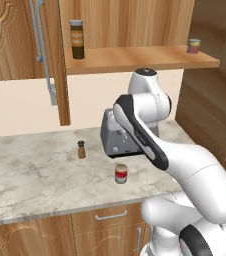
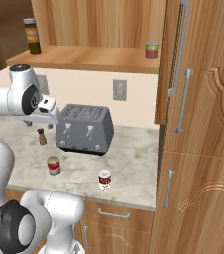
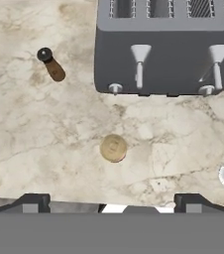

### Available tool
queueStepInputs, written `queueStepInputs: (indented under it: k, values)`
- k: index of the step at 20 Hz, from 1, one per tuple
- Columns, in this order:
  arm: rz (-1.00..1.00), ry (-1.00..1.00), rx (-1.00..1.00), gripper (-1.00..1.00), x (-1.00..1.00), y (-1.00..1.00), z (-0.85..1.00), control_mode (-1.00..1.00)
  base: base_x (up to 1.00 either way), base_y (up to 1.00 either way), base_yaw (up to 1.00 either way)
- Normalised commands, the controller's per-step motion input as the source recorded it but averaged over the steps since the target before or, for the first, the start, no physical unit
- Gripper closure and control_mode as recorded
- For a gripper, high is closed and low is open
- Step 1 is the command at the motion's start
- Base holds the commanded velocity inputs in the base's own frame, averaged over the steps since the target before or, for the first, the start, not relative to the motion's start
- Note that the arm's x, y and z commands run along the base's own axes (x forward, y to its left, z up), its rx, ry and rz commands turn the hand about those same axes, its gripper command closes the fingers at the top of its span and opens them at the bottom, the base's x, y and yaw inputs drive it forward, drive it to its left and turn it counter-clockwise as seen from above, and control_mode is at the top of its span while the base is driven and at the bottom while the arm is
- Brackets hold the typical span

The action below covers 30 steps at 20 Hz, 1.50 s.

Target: Pick the cans from the counter and place them in their designated side in the cabinet.

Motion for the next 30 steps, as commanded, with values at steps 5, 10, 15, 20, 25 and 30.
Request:
queueStepInputs:
  k: [5,10,15,20,25,30]
  values:
    - [0.00,0.00,0.00,-1.00,0.00,0.03,-0.29,-1.00,0.00,0.00,0.00]
    - [0.00,0.00,0.00,-1.00,0.00,0.01,-0.30,-1.00,0.00,0.00,0.00]
    - [0.00,0.00,0.00,-1.00,0.00,0.00,-0.32,-1.00,0.00,0.00,0.00]
    - [0.00,0.00,0.00,-1.00,0.02,0.00,-0.31,-1.00,0.00,0.00,0.00]
    - [0.00,0.01,0.00,-1.00,0.05,0.00,-0.25,-1.00,0.00,0.00,0.00]
    - [0.00,0.00,0.00,-1.00,0.09,0.02,-0.27,-1.00,0.00,0.00,0.00]
